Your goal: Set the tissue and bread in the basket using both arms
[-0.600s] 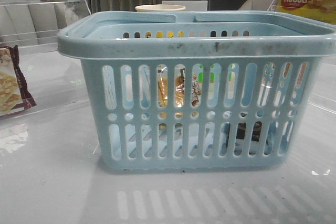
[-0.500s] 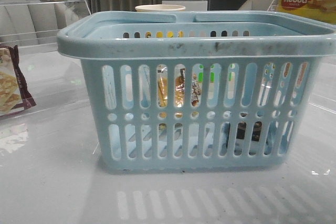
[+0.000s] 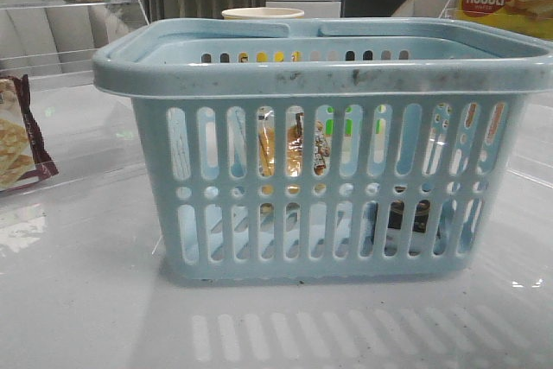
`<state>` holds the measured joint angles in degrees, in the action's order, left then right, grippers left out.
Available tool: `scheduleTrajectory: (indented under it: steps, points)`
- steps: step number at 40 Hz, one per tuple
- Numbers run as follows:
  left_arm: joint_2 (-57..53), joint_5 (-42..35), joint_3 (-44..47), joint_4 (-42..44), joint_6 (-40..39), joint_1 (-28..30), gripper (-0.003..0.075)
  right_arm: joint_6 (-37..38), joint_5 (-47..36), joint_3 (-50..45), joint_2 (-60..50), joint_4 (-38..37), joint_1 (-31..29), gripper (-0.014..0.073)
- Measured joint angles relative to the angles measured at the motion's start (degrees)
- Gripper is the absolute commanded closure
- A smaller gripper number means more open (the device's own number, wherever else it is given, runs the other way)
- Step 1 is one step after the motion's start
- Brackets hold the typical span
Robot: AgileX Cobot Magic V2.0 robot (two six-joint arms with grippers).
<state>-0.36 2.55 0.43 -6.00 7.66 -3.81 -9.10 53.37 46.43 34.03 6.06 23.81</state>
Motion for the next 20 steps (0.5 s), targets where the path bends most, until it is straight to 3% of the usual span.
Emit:
scheduleTrajectory:
  steps: [20]
  points:
    - [0.00,-0.41,0.00,1.20,0.00,-0.49,0.0629,0.00,0.49,0.00,0.00,0.00,0.00,0.0537]
